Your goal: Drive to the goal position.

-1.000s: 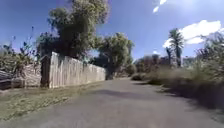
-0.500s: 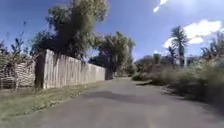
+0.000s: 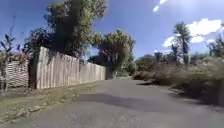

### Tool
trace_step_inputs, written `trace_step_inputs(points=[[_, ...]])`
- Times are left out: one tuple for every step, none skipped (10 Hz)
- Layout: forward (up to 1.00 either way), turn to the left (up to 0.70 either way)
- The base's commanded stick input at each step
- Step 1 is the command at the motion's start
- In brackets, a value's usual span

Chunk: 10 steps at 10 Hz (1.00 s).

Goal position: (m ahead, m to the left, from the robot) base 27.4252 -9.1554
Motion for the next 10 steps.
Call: trace_step_inputs(points=[[1.00, 0.00], [1.00, 0.00], [1.00, 0.00], [1.00, 0.00], [1.00, 0.00], [1.00, 0.00], [1.00, 0.00], [1.00, 0.00], [1.00, 0.00], [1.00, 0.00]])
